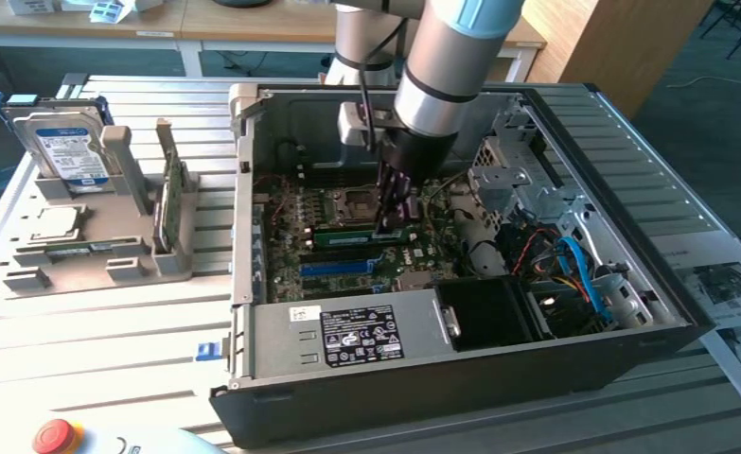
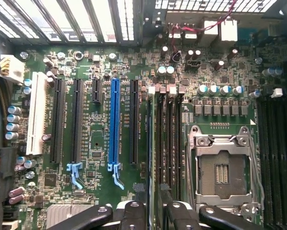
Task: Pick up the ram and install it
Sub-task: 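Insert the ram into the slot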
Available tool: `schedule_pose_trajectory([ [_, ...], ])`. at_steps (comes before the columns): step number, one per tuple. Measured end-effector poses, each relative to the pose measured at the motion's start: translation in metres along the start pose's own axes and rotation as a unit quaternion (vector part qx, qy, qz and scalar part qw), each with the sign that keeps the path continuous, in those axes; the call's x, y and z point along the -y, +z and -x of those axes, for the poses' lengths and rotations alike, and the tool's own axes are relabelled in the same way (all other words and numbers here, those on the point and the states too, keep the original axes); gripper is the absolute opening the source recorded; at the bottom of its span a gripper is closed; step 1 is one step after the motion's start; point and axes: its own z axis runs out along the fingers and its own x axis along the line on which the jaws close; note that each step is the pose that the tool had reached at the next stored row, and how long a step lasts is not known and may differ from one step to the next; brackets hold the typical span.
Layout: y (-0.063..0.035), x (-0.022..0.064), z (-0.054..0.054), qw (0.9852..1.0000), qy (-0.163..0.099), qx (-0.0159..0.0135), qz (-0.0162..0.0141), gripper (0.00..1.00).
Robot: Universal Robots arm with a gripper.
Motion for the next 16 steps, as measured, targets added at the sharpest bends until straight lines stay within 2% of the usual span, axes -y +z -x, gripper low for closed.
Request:
schedule_pose_trajectory([
  [16,-0.0270,-0.0033,0.001,1.0000,0.000,0.0000,0.0000,0.25],
])
